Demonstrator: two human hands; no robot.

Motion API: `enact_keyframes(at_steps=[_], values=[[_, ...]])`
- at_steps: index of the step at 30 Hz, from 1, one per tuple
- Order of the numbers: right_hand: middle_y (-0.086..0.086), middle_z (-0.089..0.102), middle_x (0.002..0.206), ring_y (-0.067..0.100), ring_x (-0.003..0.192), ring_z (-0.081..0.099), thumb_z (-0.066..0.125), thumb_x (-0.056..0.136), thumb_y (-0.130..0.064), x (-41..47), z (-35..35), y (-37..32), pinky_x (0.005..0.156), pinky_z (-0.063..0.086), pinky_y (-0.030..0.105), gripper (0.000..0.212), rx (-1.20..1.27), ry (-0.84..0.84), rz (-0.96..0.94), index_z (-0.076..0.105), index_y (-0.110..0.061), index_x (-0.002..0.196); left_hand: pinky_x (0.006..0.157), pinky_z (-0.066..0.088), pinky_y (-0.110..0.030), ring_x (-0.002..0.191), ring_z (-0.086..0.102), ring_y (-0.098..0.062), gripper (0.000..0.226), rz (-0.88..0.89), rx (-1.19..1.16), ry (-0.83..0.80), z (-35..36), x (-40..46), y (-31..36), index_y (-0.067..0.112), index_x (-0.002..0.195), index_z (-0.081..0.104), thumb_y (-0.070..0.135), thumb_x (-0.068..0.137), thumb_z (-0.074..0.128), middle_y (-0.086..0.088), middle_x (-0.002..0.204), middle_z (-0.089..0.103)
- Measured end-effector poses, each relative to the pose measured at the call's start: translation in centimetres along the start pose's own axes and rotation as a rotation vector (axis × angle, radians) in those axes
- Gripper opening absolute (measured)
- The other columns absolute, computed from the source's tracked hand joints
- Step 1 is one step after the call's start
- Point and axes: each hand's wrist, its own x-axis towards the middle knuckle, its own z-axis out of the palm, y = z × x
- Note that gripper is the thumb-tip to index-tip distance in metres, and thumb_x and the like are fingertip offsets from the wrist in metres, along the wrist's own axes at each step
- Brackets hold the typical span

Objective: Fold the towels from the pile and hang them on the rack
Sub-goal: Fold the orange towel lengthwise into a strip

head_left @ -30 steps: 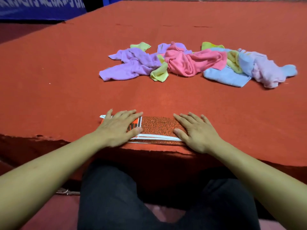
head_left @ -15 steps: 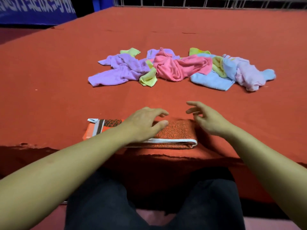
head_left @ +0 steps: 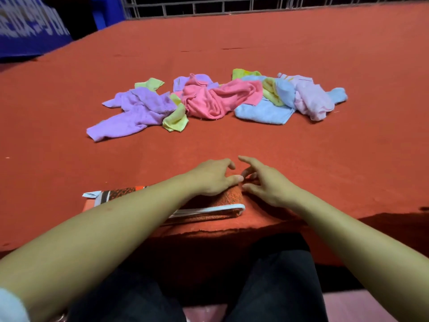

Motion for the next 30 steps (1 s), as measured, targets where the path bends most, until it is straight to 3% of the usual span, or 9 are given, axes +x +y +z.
enact_keyframes(at_steps=[3, 5, 7, 12, 14, 18, 23, 27, 30], values=[[-0.016, 0.061, 0.109, 0.000, 0.093, 0.058, 0.069, 0.087, -0.008, 0.5, 0.1, -1.6, 0.083, 0.043, 0.013, 0.075, 0.125, 0.018, -0.041, 0.030, -0.021, 0.150, 0.086, 0.041, -0.023, 0.102, 0.060, -0.012, 0.051, 0.027, -0.268, 0.065, -0.7, -0.8, -0.6, 0.024, 0.131, 0.053, 0.043, 0.087, 0.069, -0.002, 0.114, 0.063], [-0.013, 0.058, 0.119, 0.008, 0.107, 0.059, 0.067, 0.089, -0.006, 1.5, -0.2, -3.2, 0.084, 0.046, 0.015, 0.076, 0.233, 0.014, -0.063, 0.026, -0.023, 0.151, 0.073, 0.041, -0.018, 0.077, 0.055, 0.002, 0.048, 0.038, -0.419, 0.169, -1.9, -2.2, -1.3, 0.024, 0.128, 0.056, 0.035, 0.085, 0.074, 0.005, 0.092, 0.059], [-0.007, 0.054, 0.133, 0.010, 0.120, 0.056, 0.067, 0.091, -0.008, 2.9, -0.8, -5.5, 0.093, 0.049, 0.025, 0.078, 0.327, -0.009, -0.109, 0.022, -0.027, 0.152, 0.066, 0.038, -0.013, 0.067, 0.053, 0.007, 0.045, 0.047, -0.532, 0.274, -3.8, -4.3, -2.4, 0.026, 0.125, 0.058, 0.028, 0.084, 0.076, 0.011, 0.081, 0.055], [0.003, 0.050, 0.143, 0.006, 0.135, 0.045, 0.061, 0.094, -0.006, 6.9, -2.5, -14.6, 0.103, 0.047, 0.030, 0.072, 0.548, -0.207, -0.315, 0.023, -0.020, 0.153, 0.076, 0.047, -0.013, 0.084, 0.061, 0.006, 0.041, 0.091, -0.749, 0.526, -9.7, -12.0, -4.3, 0.035, 0.113, 0.060, 0.019, 0.080, 0.078, 0.011, 0.095, 0.069], [-0.003, 0.055, 0.136, 0.005, 0.127, 0.052, 0.058, 0.096, -0.006, 8.4, -2.8, -18.7, 0.101, 0.047, 0.029, 0.063, 0.567, -0.300, -0.390, 0.029, -0.017, 0.151, 0.072, 0.048, -0.015, 0.078, 0.064, -0.002, 0.044, 0.108, -0.791, 0.618, -12.1, -15.2, -4.8, 0.031, 0.116, 0.059, 0.011, 0.081, 0.076, 0.010, 0.082, 0.071], [-0.001, 0.060, 0.098, 0.003, 0.092, 0.060, 0.055, 0.095, 0.003, 10.9, -2.6, -26.7, 0.080, 0.049, 0.018, 0.053, 0.689, -0.422, -0.517, 0.040, -0.009, 0.145, 0.070, 0.050, -0.017, 0.075, 0.066, -0.005, 0.042, 0.085, -0.817, 0.826, -16.5, -21.5, -5.8, 0.018, 0.118, 0.057, 0.009, 0.079, 0.071, 0.005, 0.081, 0.073], [0.009, 0.059, 0.097, 0.016, 0.091, 0.061, 0.067, 0.088, -0.012, 13.1, -0.5, -36.5, 0.080, 0.051, 0.026, 0.056, 0.850, -0.604, -0.613, 0.048, -0.018, 0.140, 0.067, 0.052, -0.019, 0.072, 0.067, -0.008, 0.041, 0.007, -0.830, 1.027, -20.2, -29.2, -7.3, 0.013, 0.123, 0.054, 0.008, 0.083, 0.066, 0.004, 0.080, 0.073], [-0.002, 0.069, 0.085, 0.009, 0.077, 0.064, 0.056, 0.090, -0.022, 13.1, 1.8, -42.6, 0.069, 0.049, 0.022, 0.046, 0.852, -0.784, -0.601, 0.052, -0.015, 0.135, 0.065, 0.052, -0.018, 0.068, 0.063, -0.009, 0.040, -0.105, -0.785, 1.142, -20.9, -35.1, -8.0, 0.017, 0.122, 0.056, 0.011, 0.084, 0.067, 0.005, 0.074, 0.069], [0.002, 0.071, 0.088, 0.010, 0.076, 0.066, 0.052, 0.097, -0.014, 12.6, 4.0, -45.2, 0.066, 0.050, 0.019, 0.035, 0.734, -0.894, -0.640, 0.054, -0.012, 0.132, 0.063, 0.049, -0.023, 0.068, 0.059, -0.014, 0.042, -0.221, -0.781, 1.153, -20.2, -39.0, -8.6, 0.020, 0.119, 0.057, 0.022, 0.078, 0.069, -0.003, 0.076, 0.065]])
